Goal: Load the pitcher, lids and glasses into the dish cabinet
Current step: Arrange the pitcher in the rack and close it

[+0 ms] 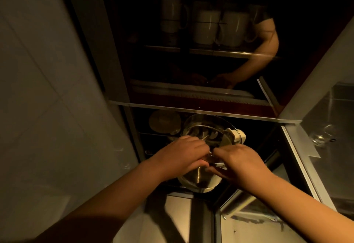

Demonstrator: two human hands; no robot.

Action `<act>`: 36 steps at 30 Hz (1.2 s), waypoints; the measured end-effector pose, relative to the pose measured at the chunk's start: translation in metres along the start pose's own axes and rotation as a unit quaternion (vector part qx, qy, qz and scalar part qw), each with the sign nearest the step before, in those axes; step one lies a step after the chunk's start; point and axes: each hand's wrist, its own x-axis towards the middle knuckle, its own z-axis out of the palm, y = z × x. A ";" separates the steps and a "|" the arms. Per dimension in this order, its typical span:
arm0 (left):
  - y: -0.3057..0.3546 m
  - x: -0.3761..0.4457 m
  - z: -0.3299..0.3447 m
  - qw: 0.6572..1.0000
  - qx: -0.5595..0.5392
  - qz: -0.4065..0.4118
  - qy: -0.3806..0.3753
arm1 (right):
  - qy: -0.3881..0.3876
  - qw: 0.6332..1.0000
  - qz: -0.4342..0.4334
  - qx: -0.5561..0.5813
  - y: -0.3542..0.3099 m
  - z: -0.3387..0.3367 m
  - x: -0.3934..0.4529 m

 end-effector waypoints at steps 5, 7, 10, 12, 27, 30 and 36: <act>0.010 -0.012 -0.001 1.000 -0.009 -0.007 -0.023 | 0.047 0.995 -0.089 0.003 0.015 0.004 -0.016; 0.013 -0.018 -0.001 0.999 -0.022 -0.011 -0.029 | 0.063 0.992 -0.105 0.017 0.017 0.008 -0.021; 0.017 -0.025 -0.005 0.999 -0.030 -0.014 -0.020 | 0.088 0.986 -0.140 0.016 0.018 0.009 -0.022; 0.019 -0.027 -0.010 0.999 -0.026 -0.022 -0.019 | 0.090 0.984 -0.153 0.021 0.016 0.008 -0.019; 0.038 -0.007 -0.029 0.960 0.093 0.051 0.260 | 0.114 0.977 -0.118 0.136 -0.009 -0.018 -0.005; 0.039 -0.005 -0.031 0.959 0.089 0.052 0.264 | 0.127 0.978 -0.118 0.115 -0.006 -0.016 -0.007; 0.041 -0.006 -0.044 0.959 0.084 0.057 0.264 | 0.248 0.933 -0.259 0.028 0.022 -0.010 -0.030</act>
